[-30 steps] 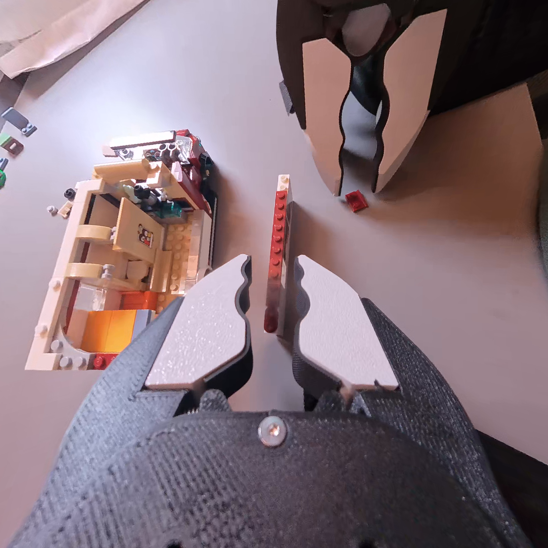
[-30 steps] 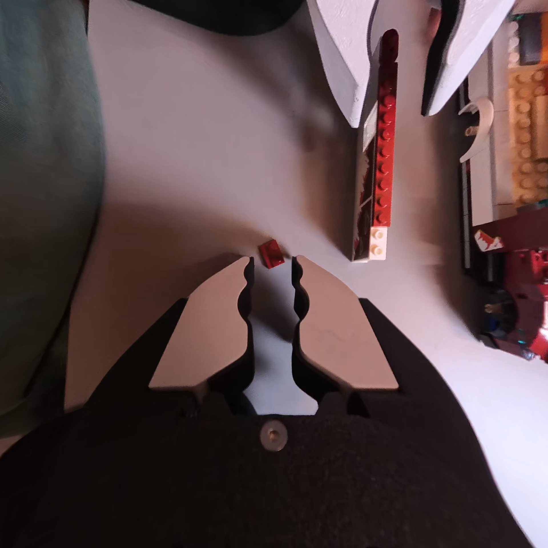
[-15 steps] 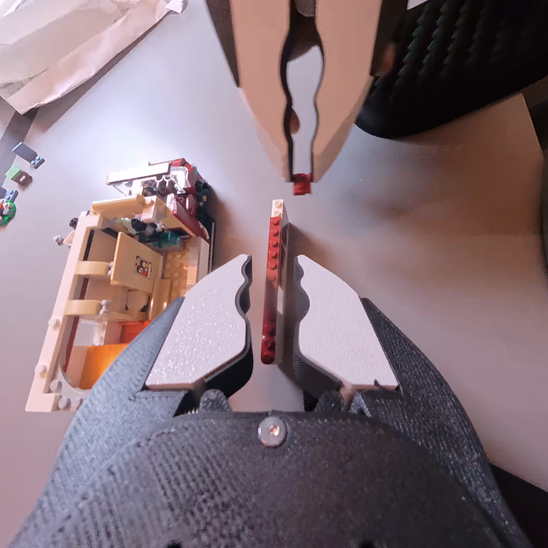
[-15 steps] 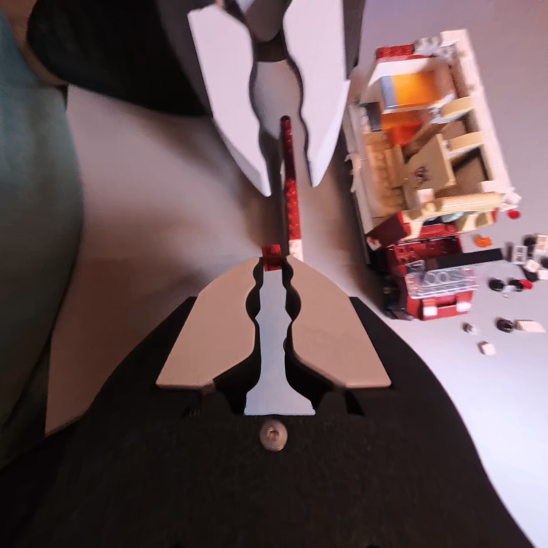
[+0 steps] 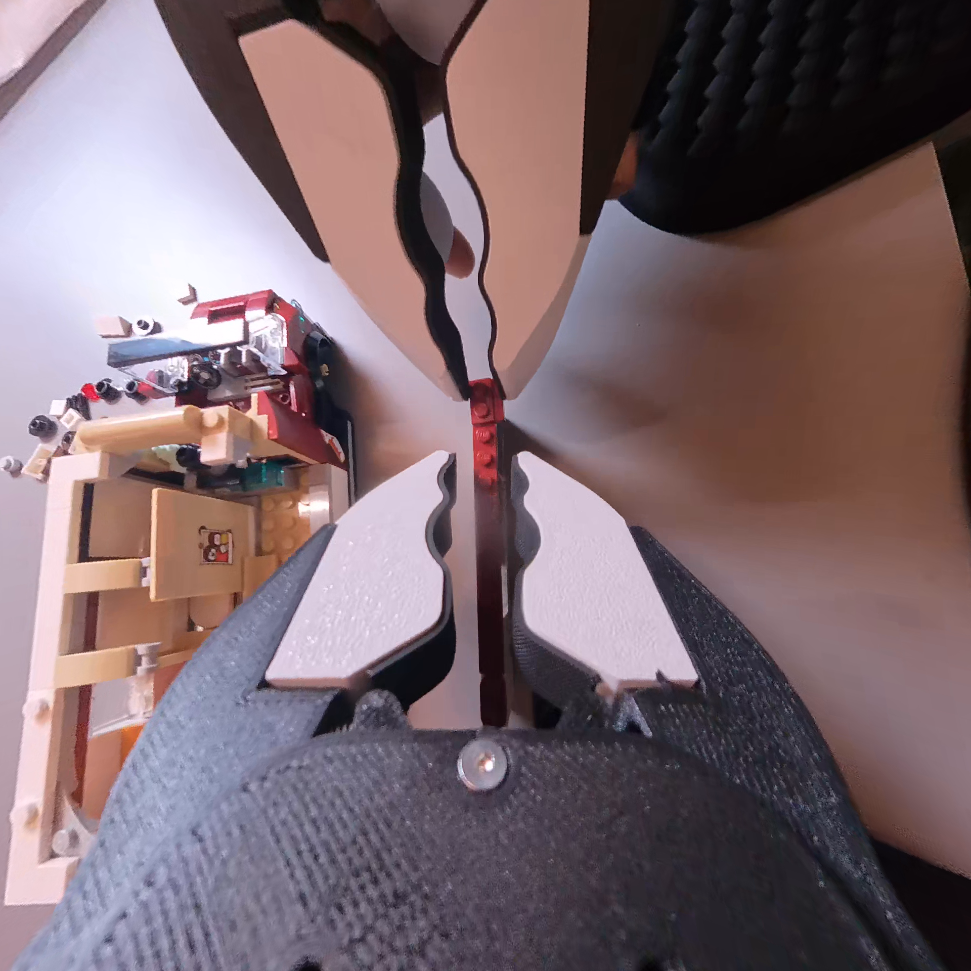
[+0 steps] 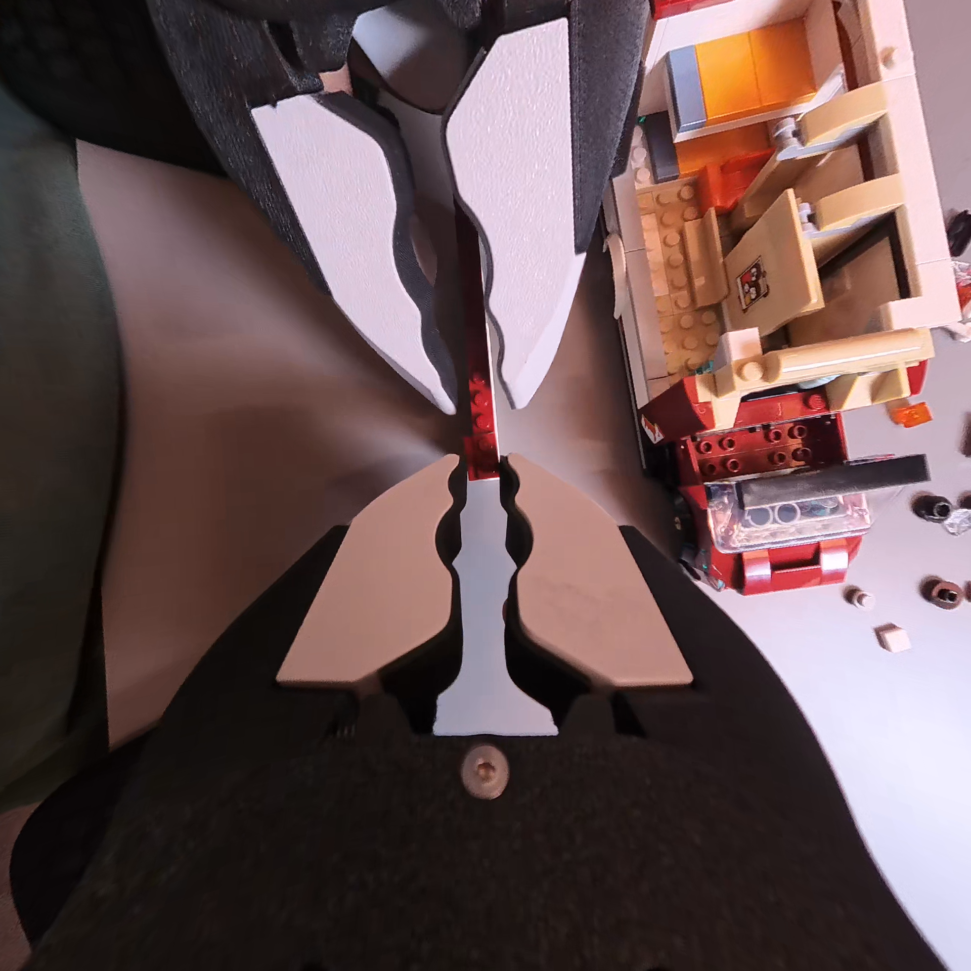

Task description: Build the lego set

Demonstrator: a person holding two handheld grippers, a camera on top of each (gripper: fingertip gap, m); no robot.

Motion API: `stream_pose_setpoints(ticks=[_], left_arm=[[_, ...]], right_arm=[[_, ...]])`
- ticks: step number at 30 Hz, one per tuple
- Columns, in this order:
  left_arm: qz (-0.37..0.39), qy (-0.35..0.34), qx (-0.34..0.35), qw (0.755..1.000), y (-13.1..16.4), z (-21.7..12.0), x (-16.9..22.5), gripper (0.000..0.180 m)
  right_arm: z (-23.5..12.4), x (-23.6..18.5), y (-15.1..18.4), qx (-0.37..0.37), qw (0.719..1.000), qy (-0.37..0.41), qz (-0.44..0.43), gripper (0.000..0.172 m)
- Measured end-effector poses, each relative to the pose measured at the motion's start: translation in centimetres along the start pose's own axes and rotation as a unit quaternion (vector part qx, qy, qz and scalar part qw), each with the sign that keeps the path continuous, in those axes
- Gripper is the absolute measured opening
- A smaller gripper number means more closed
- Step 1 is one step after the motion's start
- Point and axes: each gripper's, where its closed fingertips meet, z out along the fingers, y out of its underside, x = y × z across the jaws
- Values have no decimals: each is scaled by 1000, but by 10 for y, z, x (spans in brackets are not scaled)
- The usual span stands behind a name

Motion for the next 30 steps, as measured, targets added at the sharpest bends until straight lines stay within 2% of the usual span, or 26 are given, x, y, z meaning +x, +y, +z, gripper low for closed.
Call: stream_pose_setpoints(ticks=[12, 22, 30], left_arm=[[12, -4, 7, 1000, -2, 6, 1, 11], [-20, 16, 11, 1000, -1, 7, 2, 9], [-18, 20, 15, 1000, -1, 7, 3, 9]], right_arm=[[2, 0, -2, 0, 1000, 15, -19, 11], [3, -1, -1, -10, 998, 31, -45, 11], [5, -1, 0, -17, 1000, -5, -6, 11]])
